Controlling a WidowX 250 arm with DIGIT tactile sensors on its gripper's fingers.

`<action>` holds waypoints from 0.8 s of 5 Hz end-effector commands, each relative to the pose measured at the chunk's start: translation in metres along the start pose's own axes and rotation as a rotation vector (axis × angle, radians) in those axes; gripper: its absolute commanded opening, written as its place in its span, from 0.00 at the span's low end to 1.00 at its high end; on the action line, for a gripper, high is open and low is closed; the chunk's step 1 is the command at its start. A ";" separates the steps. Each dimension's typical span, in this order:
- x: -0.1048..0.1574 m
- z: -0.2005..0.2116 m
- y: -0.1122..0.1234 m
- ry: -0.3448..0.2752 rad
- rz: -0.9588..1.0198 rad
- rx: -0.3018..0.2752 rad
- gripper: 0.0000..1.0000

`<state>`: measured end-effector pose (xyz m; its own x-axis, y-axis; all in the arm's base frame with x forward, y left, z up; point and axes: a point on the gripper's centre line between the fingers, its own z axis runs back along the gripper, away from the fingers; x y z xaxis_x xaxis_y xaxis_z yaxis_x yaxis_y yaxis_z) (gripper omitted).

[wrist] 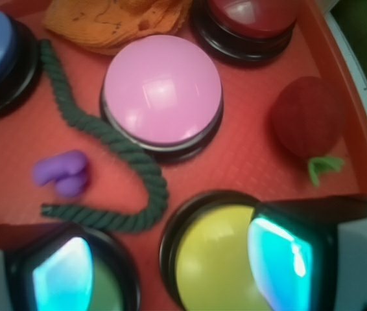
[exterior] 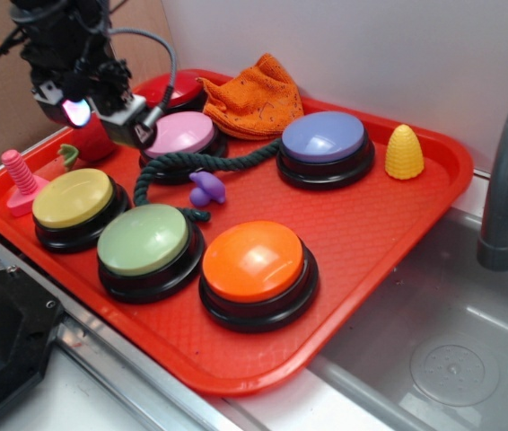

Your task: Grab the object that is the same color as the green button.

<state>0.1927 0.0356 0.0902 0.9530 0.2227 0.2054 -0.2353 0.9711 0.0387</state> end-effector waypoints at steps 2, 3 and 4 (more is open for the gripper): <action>0.017 -0.039 0.001 -0.030 -0.046 0.042 1.00; 0.019 -0.047 -0.001 -0.027 -0.076 0.019 1.00; 0.014 -0.052 -0.008 -0.021 -0.097 0.039 1.00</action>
<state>0.2131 0.0346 0.0370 0.9709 0.1370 0.1962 -0.1582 0.9826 0.0972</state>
